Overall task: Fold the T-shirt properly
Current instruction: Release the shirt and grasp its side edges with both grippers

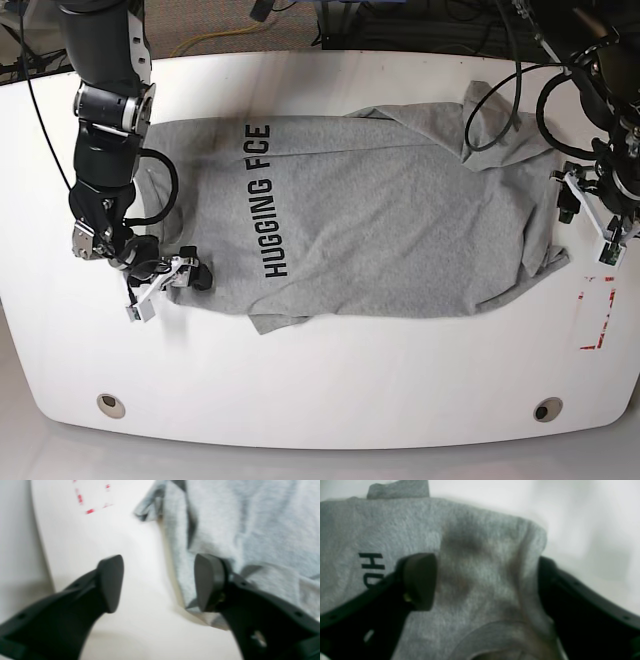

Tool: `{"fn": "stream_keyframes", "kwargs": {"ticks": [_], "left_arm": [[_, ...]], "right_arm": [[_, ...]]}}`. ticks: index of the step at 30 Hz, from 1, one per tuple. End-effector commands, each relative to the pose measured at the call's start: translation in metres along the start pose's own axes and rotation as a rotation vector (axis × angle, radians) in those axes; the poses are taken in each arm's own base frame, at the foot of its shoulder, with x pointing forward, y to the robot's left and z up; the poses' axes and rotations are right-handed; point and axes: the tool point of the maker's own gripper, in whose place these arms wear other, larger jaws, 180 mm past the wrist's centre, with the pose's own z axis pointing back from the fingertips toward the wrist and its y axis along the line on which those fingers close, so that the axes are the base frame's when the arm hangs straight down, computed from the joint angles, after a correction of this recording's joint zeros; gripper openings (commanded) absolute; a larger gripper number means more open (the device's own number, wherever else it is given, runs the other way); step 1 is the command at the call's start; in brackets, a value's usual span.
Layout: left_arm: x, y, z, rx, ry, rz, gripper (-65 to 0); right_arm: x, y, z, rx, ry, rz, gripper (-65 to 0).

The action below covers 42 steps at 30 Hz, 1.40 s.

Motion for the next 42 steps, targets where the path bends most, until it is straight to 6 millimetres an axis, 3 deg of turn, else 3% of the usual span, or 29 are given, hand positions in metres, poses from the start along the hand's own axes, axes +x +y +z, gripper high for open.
{"fn": "stream_keyframes", "kwargs": {"ticks": [1,5,8,12,25,38,42], "left_arm": [[0.007,0.015,-0.001,0.046,-0.008,0.006,-15.1],[-0.005,0.026,-0.009,0.083,0.035,0.096,-8.6],[-0.013,0.031,-0.022,0.07,0.062,0.174,-5.6],[-0.016,0.032,-0.04,0.026,0.058,0.248,-5.7],[-0.006,-0.001,-0.106,-0.183,-0.011,0.412,-5.7],[0.006,-0.031,-0.139,-0.308,-0.028,0.474,-6.0],[0.005,-0.036,-0.145,-0.326,-0.044,0.498,-16.5]], "right_arm": [[0.016,0.001,0.002,0.001,-0.029,0.022,-28.2],[0.018,0.001,0.002,0.001,-0.037,0.022,-47.7],[0.017,0.001,0.002,0.001,-0.035,0.022,-54.9],[0.017,0.001,0.002,0.001,-0.035,0.022,-54.5],[0.016,0.001,0.002,0.002,-0.034,0.02,-54.7],[0.008,0.0,0.002,0.001,-0.021,0.015,-54.7],[0.008,0.0,0.002,0.001,-0.021,0.015,-54.7]]}}
